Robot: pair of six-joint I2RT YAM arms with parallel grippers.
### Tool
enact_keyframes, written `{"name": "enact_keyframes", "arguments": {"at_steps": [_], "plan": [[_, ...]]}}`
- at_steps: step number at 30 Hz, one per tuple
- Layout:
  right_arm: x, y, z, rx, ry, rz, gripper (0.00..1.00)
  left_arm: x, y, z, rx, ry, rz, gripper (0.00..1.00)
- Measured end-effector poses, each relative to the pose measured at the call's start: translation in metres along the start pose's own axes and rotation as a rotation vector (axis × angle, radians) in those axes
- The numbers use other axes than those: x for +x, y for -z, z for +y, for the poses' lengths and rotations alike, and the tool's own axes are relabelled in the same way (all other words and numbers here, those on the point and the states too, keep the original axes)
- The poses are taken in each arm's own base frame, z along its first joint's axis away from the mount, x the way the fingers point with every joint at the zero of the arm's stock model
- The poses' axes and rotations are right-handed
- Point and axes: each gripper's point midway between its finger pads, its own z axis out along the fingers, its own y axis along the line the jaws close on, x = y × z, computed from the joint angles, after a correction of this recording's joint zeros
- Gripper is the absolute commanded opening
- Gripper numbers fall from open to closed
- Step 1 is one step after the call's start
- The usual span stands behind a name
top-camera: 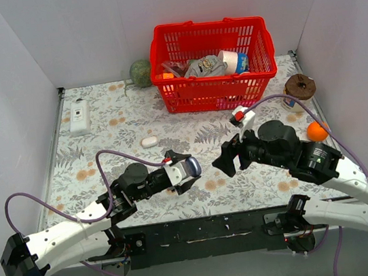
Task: Insert the wireless bluetooth earbuds into the charging case
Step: Pick up the charging case at the center of the board.
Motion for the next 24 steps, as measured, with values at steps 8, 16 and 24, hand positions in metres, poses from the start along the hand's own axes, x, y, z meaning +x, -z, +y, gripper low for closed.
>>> {"name": "enact_keyframes", "arguments": {"at_steps": [8,16,24], "plan": [[0.007,-0.017,0.033,-0.166,-0.039,0.064,0.9,-0.006,-0.002,-0.005,0.034,-0.038,-0.04,0.0],[0.014,-0.041,0.046,-0.22,-0.062,0.117,0.9,-0.002,-0.005,-0.01,0.063,-0.031,-0.033,0.0],[0.027,-0.056,0.044,-0.199,-0.081,0.176,0.88,-0.003,-0.005,-0.013,0.077,-0.029,-0.037,0.0]]}}
